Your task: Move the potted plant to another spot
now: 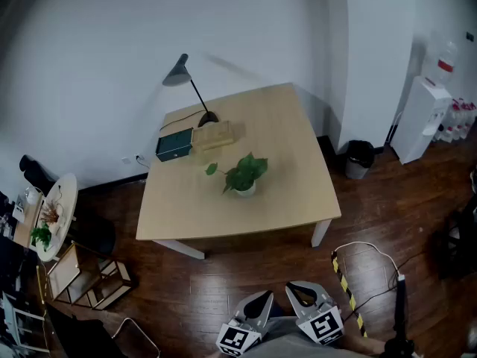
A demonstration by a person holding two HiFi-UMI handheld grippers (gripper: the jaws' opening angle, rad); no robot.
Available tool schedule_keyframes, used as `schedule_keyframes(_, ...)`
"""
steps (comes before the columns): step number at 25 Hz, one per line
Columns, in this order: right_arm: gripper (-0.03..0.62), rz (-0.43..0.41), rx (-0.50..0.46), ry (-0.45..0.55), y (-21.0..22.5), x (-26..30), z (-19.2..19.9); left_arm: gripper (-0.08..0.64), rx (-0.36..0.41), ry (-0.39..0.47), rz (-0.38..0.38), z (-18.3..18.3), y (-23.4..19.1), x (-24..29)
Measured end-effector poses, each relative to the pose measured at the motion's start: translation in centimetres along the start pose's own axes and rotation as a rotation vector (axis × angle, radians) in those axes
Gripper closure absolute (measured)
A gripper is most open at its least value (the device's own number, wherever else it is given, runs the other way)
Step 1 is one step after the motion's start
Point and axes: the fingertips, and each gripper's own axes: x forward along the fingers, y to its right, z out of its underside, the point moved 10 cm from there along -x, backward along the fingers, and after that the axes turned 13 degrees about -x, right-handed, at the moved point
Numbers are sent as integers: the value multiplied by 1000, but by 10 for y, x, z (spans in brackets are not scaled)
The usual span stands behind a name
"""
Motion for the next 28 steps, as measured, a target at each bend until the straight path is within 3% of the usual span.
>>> schedule_keyframes(3, 586, -6, -72, -26, 10, 7, 1, 560, -6, -2, -21, -4, -6, 5)
schedule_keyframes(10, 586, 15, -69, -63, 28, 56, -9, 560, -28, -2, 0, -21, -53, 28)
schedule_keyframes(20, 586, 125, -52, -99, 45, 159, -55, 560, -1, -12, 124, -89, -151, 62)
schedule_keyframes(28, 586, 181, -38, -122, 34, 213, -65, 560, -6, -51, 183, -109, -211, 64)
